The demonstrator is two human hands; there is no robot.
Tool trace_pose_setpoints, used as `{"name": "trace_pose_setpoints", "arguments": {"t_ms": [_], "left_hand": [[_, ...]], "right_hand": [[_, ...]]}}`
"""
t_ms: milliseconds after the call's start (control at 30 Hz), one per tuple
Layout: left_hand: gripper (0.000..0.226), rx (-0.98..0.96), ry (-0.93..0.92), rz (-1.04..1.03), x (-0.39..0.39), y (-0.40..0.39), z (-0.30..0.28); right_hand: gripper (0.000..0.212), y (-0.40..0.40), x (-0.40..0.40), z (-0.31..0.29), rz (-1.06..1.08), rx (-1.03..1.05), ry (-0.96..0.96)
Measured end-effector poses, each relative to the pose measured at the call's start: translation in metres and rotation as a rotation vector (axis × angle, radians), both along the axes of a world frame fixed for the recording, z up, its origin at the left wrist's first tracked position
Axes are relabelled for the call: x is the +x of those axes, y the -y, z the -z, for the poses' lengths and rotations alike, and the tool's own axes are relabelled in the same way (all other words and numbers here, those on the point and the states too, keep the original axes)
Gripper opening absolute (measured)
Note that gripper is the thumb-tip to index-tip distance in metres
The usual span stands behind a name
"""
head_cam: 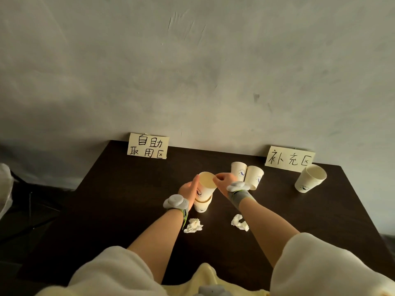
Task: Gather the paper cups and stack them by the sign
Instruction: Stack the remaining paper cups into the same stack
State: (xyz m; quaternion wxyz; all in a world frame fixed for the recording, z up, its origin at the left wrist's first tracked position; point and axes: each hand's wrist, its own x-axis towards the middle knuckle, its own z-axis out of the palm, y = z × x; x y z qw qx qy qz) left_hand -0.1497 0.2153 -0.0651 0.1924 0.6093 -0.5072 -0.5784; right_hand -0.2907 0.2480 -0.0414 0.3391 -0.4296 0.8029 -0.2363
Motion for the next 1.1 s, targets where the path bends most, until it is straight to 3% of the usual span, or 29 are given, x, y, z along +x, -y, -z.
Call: {"name": "trace_pose_setpoints", "arguments": {"t_ms": [267,567,800,967,1100], "left_hand": [[0.052,-0.018,0.025,0.069,-0.002,0.004,0.004],[0.043,-0.137,0.26,0.14,0.005,-0.001,0.023],[0.037,-0.172,0.261,0.138,0.003,0.003,0.026],[0.034,-0.152,0.177,0.125,0.003,0.001,0.034],[0.034,-0.128,0.115,0.122,0.005,0.0,0.048]], "right_hand": [[0.03,0.003,-0.004,0.008,-0.001,0.02,-0.021],[0.029,0.002,0.01,0.031,-0.027,0.105,0.004],[0.008,0.004,0.01,0.04,-0.036,0.109,0.011],[0.028,-0.003,0.01,0.052,-0.021,0.103,0.092],[0.032,-0.014,0.017,0.061,0.014,0.048,0.229]]}}
